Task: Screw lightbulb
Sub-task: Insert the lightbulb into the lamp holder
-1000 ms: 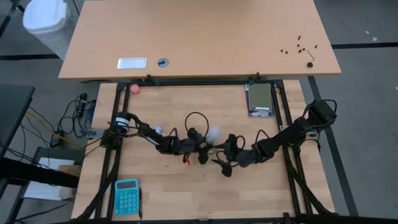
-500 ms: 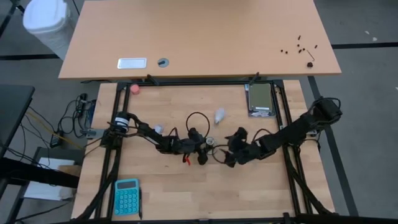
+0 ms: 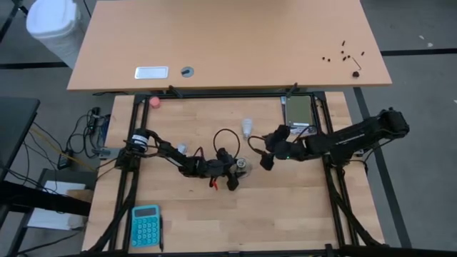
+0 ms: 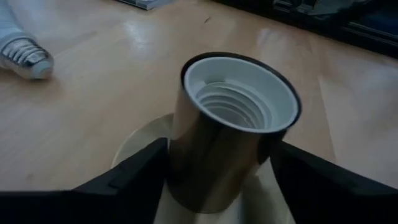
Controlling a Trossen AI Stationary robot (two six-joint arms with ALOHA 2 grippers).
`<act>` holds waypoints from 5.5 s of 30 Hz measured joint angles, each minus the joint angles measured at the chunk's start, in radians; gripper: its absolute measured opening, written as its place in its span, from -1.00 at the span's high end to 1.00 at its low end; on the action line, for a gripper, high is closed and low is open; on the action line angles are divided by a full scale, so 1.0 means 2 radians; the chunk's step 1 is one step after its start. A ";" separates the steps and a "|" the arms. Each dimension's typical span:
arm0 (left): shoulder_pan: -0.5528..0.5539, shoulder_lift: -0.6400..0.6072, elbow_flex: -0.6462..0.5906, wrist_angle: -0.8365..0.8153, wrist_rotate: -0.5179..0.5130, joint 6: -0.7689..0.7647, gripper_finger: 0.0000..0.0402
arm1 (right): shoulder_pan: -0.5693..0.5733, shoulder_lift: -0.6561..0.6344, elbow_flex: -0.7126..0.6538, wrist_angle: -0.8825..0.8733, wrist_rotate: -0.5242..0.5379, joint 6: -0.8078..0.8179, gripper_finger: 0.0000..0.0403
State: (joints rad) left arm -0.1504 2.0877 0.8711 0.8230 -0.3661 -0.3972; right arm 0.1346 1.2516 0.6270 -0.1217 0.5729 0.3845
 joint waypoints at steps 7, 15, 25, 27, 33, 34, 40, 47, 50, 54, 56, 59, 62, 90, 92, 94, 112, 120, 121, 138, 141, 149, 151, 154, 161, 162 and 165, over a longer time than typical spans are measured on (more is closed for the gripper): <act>-0.001 -0.007 0.000 -0.006 0.026 0.000 -0.77 | 0.012 0.012 0.000 0.007 0.005 -0.008 -0.53; 0.000 -0.087 -0.001 -0.168 0.020 0.024 -0.85 | 0.054 0.011 0.000 0.012 0.054 0.007 -0.53; 0.002 -0.153 0.004 -0.277 0.010 -0.015 -0.79 | 0.082 0.011 -0.049 0.024 0.116 0.065 -0.53; 0.003 -0.162 0.017 -0.302 0.006 -0.012 -0.77 | 0.083 0.011 -0.059 0.026 0.117 0.082 -0.53; 0.020 -0.163 0.113 -0.419 -0.023 0.030 -0.71 | 0.082 0.011 -0.075 0.031 0.099 0.134 -0.53; 0.027 -0.160 0.133 -0.437 -0.023 0.039 -0.70 | 0.084 0.011 -0.075 0.030 0.098 0.135 -0.53; 0.069 -0.109 0.241 -0.517 0.024 0.095 -0.65 | 0.111 0.002 -0.076 0.018 0.133 0.164 -0.53; 0.096 -0.034 0.306 -0.527 0.041 0.154 -0.63 | 0.130 -0.005 -0.076 -0.073 0.136 0.275 -0.53; 0.110 -0.003 0.332 -0.527 0.064 0.161 -0.63 | 0.140 -0.005 -0.076 -0.089 0.130 0.296 -0.53; 0.127 0.033 0.362 -0.514 0.076 0.176 -0.63 | 0.151 -0.005 -0.076 -0.091 0.137 0.298 -0.53; 0.132 0.045 0.373 -0.505 0.066 0.188 -0.63 | 0.156 -0.005 -0.076 -0.091 0.145 0.299 -0.53; 0.144 0.060 0.385 -0.484 0.064 0.198 -0.63 | 0.164 -0.005 -0.076 -0.089 0.162 0.302 -0.53; 0.163 0.071 0.389 -0.471 0.064 0.194 -0.63 | 0.171 -0.005 -0.076 -0.086 0.173 0.304 -0.53; 0.199 0.116 0.389 -0.421 0.064 0.181 -0.11 | 0.178 -0.005 -0.076 -0.058 0.194 0.291 -0.53; 0.199 0.116 0.389 -0.421 0.065 0.175 0.03 | 0.178 -0.005 -0.076 -0.058 0.194 0.291 -0.53; 0.199 0.116 0.389 -0.423 0.065 0.171 0.14 | 0.178 -0.005 -0.076 -0.058 0.194 0.291 -0.53; 0.180 0.004 0.388 -0.460 0.056 0.210 0.24 | 0.226 -0.076 -0.076 -0.047 0.255 0.247 -0.53; 0.117 -0.057 0.388 -0.431 0.054 0.238 0.24 | 0.298 -0.126 -0.076 0.005 0.335 0.208 -0.53; 0.107 -0.058 0.388 -0.428 0.055 0.238 0.24 | 0.304 -0.129 -0.076 0.017 0.340 0.200 -0.53; -0.014 -0.099 0.204 -0.255 -0.010 0.195 0.24 | 0.343 -0.128 -0.075 0.039 0.231 0.288 -0.53; -0.025 -0.122 0.147 -0.211 -0.030 0.190 0.24 | 0.337 -0.128 -0.075 0.040 0.226 0.296 -0.53; -0.048 -0.174 0.001 -0.092 -0.045 0.155 0.23 | 0.294 -0.100 -0.076 0.084 0.179 0.283 -0.53; -0.054 -0.178 -0.031 -0.043 -0.050 0.155 0.23 | 0.282 -0.088 -0.076 0.102 0.174 0.272 -0.53; -0.061 -0.179 -0.070 0.029 -0.061 0.155 0.23 | 0.267 -0.071 -0.065 0.109 0.171 0.257 -0.53; -0.062 -0.178 -0.126 0.125 -0.080 0.156 0.23 | 0.240 -0.042 -0.024 0.110 0.146 0.215 -0.53; -0.062 -0.178 -0.130 0.131 -0.080 0.156 0.23 | 0.232 -0.036 -0.019 0.110 0.135 0.213 -0.53; -0.060 -0.177 -0.135 0.135 -0.083 0.156 0.23 | 0.206 -0.008 -0.007 0.110 0.105 0.205 -0.53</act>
State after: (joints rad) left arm -0.2711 1.7342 0.6010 1.0939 -0.5312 -0.0856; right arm 0.5469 1.2356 0.6132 0.0985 0.7823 0.7942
